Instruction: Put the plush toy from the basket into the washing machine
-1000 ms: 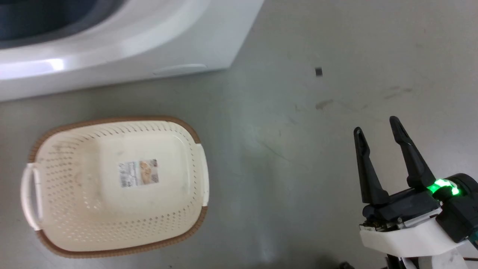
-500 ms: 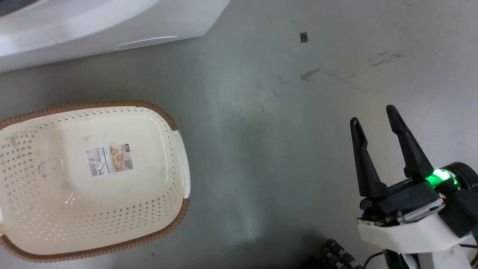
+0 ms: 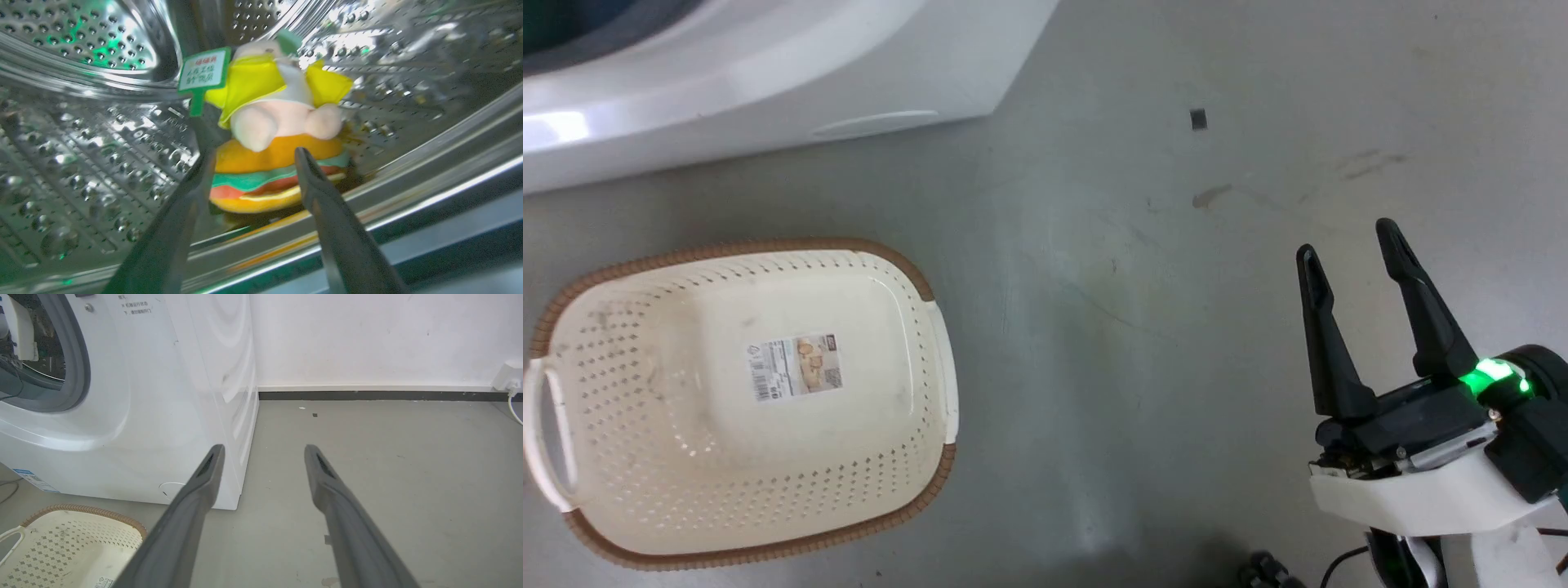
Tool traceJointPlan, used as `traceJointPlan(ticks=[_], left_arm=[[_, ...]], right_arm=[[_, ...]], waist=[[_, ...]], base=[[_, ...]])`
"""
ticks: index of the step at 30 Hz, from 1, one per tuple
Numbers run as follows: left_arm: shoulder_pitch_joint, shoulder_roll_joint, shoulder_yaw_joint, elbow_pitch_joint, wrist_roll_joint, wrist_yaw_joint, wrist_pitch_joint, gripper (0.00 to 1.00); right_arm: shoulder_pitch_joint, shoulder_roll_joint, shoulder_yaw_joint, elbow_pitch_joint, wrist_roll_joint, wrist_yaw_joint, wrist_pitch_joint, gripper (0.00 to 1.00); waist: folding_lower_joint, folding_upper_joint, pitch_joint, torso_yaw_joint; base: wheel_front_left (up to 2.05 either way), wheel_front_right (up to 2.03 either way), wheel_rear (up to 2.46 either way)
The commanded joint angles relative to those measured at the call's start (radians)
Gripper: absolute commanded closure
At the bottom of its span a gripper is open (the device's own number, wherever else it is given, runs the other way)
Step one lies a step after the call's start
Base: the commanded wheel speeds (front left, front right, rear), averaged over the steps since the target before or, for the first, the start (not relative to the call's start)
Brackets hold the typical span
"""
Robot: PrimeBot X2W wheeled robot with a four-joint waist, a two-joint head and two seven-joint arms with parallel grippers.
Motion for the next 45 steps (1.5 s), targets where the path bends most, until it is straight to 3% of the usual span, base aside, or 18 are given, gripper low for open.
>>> traceJointPlan(ticks=[1,11,16,20,24,25,28,29,31,36,45], left_arm=[[0.036,-0.027,-0.009,0.021,-0.023,-0.004,-0.049,0.00],[0.258,-0.174,-0.006,0.081,-0.138,-0.002,-0.295,0.00],[0.400,-0.224,0.001,0.046,-0.157,0.023,-0.355,0.00],[0.533,-0.246,0.033,-0.063,-0.164,0.076,-0.369,0.00],[0.696,-0.251,0.116,-0.270,-0.137,0.170,-0.370,0.00],[0.696,-0.251,0.116,-0.270,-0.137,0.170,-0.370,0.00],[0.847,-0.262,0.178,-0.432,-0.106,0.247,-0.370,0.00],[0.993,-0.271,0.217,-0.570,-0.065,0.313,-0.371,0.00],[1.131,-0.284,0.241,-0.665,-0.046,0.362,-0.371,0.00],[1.326,-0.303,0.246,-0.744,-0.008,0.408,-0.371,0.00],[1.490,-0.381,0.293,-0.820,0.068,0.450,-0.371,0.00]], right_arm=[[-0.016,0.000,-0.007,0.008,-0.006,0.001,-0.004,0.00],[0.015,0.000,-0.031,0.076,-0.063,0.001,-0.004,0.00],[0.056,0.000,-0.037,0.110,-0.069,0.001,-0.004,0.00],[0.088,0.000,-0.039,0.134,-0.067,0.001,-0.004,0.00],[0.120,0.000,-0.041,0.152,-0.066,0.001,-0.004,0.00],[0.120,0.000,-0.041,0.152,-0.066,0.001,-0.004,0.00],[0.142,0.000,-0.046,0.162,-0.062,0.001,-0.003,0.00],[0.161,0.000,-0.045,0.167,-0.058,0.001,-0.002,0.00],[0.178,0.000,-0.045,0.171,-0.053,0.001,-0.001,0.00],[0.222,0.000,-0.038,0.194,-0.040,0.001,-0.002,0.00],[0.255,0.000,-0.036,0.214,-0.024,0.001,-0.003,0.00]], waist=[[-0.0001,0.0000,-0.057,0.027],[-0.0001,0.0000,-0.307,0.135],[-0.0001,0.0000,-0.438,0.186],[-0.0001,0.0000,-0.529,0.224],[-0.0001,0.0000,-0.603,0.256],[-0.0001,0.0000,-0.603,0.256],[-0.0001,0.0000,-0.649,0.275],[-0.0001,0.0000,-0.683,0.288],[-0.0001,0.0000,-0.711,0.297],[-0.0001,0.0000,-0.749,0.313],[-0.0001,0.0000,-0.767,0.325]], base=[[0.00,0.00,0.00],[0.00,0.00,0.00],[0.00,0.00,0.00],[0.00,0.00,0.00],[0.00,0.00,0.00],[0.00,0.00,0.00],[0.00,0.00,0.00],[0.00,0.00,0.00],[0.00,0.00,0.00],[0.00,0.00,0.00],[0.00,0.00,0.00]])
